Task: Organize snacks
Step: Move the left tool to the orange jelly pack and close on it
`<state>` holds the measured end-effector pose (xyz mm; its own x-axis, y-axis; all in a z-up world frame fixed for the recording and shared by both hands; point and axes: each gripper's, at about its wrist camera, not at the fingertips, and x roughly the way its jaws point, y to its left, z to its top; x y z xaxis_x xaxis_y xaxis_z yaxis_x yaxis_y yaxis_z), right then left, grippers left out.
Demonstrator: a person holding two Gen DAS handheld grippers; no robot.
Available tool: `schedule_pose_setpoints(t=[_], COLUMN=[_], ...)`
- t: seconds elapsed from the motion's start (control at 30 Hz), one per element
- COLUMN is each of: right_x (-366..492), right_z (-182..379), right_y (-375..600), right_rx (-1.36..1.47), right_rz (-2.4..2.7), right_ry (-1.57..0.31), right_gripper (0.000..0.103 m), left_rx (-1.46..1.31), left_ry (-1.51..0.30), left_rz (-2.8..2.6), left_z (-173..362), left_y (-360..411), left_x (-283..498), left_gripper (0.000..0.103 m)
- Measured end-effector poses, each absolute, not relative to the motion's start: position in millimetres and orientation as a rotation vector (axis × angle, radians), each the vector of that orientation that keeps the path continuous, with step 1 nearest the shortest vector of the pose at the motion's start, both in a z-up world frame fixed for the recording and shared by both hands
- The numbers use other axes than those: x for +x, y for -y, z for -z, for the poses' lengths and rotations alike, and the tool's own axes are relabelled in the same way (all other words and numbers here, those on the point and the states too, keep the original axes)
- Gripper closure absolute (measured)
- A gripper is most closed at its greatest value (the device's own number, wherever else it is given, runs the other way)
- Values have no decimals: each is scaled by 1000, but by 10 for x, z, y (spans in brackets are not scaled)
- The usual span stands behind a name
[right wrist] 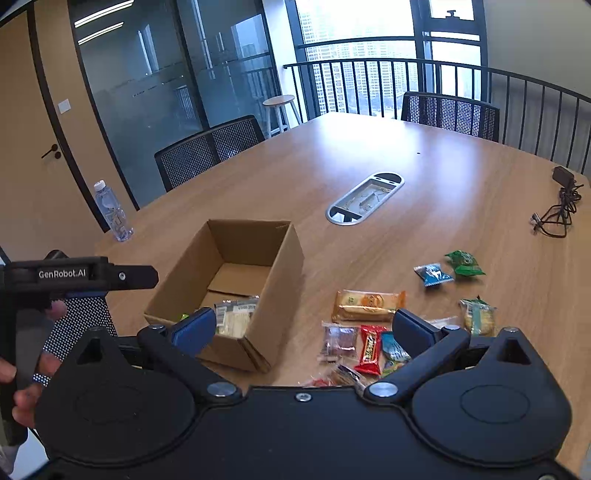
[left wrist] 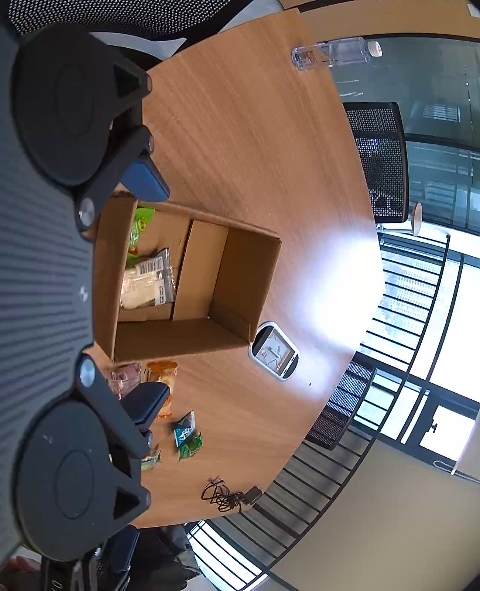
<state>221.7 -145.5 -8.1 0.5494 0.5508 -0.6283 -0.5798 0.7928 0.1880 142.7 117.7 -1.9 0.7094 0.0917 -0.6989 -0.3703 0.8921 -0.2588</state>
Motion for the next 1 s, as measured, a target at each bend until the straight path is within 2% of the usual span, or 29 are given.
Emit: schedule_pose_setpoints(t=[0.67,0.87,1.0], right_x=[2173,2243,2289], right_z=[362,573,699], right_y=[2212,2352,2428], right_rx=[39,53,51], right_rz=[-558,-522,-513], right_ry=[-771,-806,-814], right_gripper=[1,7,9], left_rx=[-358,-381,-403], left_ry=[-780,-833,-868], left_rz=[-164,-141,-133], left_z=[183,411,574], left_y=[-483,-299,-184], left_x=[1513,1581,1664], left_gripper=[1,3,9])
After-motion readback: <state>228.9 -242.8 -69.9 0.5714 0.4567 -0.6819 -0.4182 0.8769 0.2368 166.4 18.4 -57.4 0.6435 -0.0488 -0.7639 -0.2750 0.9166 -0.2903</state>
